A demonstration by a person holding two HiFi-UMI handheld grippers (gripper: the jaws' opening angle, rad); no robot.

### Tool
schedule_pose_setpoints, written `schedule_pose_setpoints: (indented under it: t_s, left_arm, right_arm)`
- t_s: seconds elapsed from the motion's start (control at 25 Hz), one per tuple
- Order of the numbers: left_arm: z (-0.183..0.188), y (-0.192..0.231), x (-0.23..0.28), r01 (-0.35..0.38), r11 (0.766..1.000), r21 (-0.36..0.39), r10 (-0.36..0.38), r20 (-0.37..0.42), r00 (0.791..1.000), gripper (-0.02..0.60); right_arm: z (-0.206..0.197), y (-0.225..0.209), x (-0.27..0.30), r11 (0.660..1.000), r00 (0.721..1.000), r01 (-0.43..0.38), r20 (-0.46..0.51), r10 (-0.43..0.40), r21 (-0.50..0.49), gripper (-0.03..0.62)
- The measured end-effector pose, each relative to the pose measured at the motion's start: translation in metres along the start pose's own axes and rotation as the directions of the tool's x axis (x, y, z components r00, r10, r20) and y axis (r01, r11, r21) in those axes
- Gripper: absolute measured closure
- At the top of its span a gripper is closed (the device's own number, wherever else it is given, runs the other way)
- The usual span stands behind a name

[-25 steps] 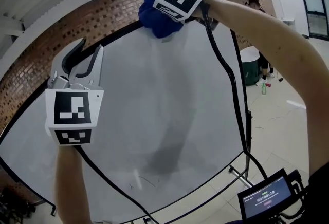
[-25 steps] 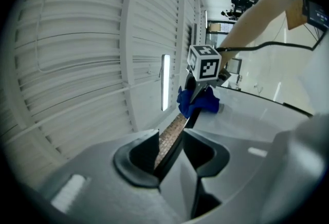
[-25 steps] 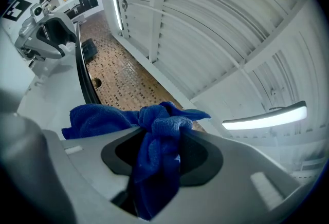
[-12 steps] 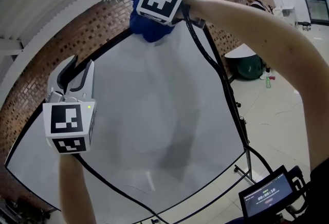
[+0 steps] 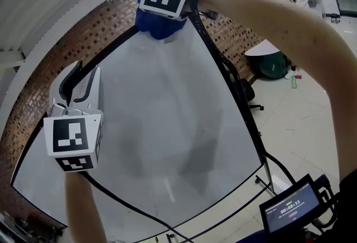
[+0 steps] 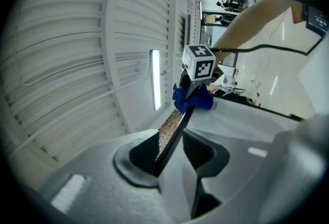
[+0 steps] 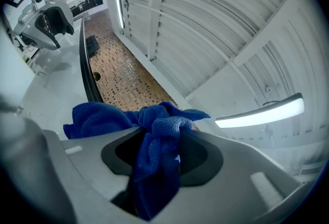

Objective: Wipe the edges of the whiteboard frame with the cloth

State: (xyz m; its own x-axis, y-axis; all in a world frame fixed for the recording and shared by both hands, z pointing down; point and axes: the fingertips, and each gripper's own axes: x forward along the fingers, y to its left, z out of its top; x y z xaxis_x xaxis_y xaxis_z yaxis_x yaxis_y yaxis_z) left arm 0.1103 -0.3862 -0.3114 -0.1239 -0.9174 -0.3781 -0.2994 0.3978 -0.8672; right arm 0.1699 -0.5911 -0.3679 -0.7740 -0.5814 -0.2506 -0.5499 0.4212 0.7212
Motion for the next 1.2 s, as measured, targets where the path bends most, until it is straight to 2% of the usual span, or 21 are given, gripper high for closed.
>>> schedule_pose_setpoints:
  t_s: [0.12,0.24,0.32,0.4,0.48,0.6,0.68,0.8,0.88,1.0,1.2]
  left_arm:
    - [-0.003,-0.003,0.002,0.008,1.000,-0.003,-0.008,-0.005,1.000,0.436]
    - [-0.004,-0.009,0.005,0.026,1.000,-0.005,-0.026,-0.004,1.000,0.436]
    - [-0.007,-0.013,0.008,0.041,0.999,-0.005,-0.041,-0.013,0.999,0.436]
    - [-0.021,-0.017,0.012,0.059,0.998,-0.012,-0.059,-0.051,0.997,0.436]
    - [-0.023,-0.021,0.018,0.084,0.996,-0.009,-0.084,-0.067,0.994,0.436]
    - [-0.021,-0.027,0.030,0.119,0.993,-0.017,-0.119,-0.062,0.991,0.436]
    - [-0.009,-0.036,0.039,0.151,0.988,-0.035,-0.152,-0.032,0.988,0.436]
    - [0.014,-0.057,0.050,0.216,0.974,-0.064,-0.215,0.019,0.976,0.436]
    - [0.017,-0.069,0.055,0.249,0.965,-0.079,-0.247,0.026,0.969,0.436]
    - [0.018,-0.084,0.057,0.286,0.954,-0.091,-0.284,0.029,0.958,0.436]
    - [0.028,-0.104,0.047,0.334,0.931,-0.147,-0.332,0.042,0.942,0.436]
  right_arm:
    - [0.006,-0.003,-0.004,1.000,0.999,0.016,0.034,-0.017,0.012,0.408]
    - [-0.003,-0.023,-0.010,0.996,0.996,0.087,0.024,-0.088,0.036,0.408]
    - [-0.016,-0.035,-0.013,0.988,0.995,0.095,0.023,-0.098,0.124,0.408]
    - [-0.028,-0.036,-0.015,0.970,0.997,0.042,0.059,-0.058,0.238,0.408]
    - [-0.040,-0.031,-0.015,0.936,0.995,-0.027,0.104,-0.010,0.350,0.408]
    - [-0.056,-0.013,-0.015,0.855,0.979,-0.167,0.186,0.084,0.490,0.408]
    - [-0.064,0.002,-0.015,0.827,0.965,-0.235,0.228,0.134,0.510,0.407]
    - [-0.082,0.029,-0.015,0.812,0.954,-0.286,0.234,0.190,0.509,0.405]
    - [-0.095,0.048,-0.014,0.779,0.945,-0.320,0.241,0.222,0.539,0.405]
    - [-0.107,0.070,-0.016,0.708,0.933,-0.355,0.279,0.227,0.611,0.407]
    - [-0.115,0.081,-0.025,0.581,0.904,-0.419,0.377,0.200,0.698,0.406]
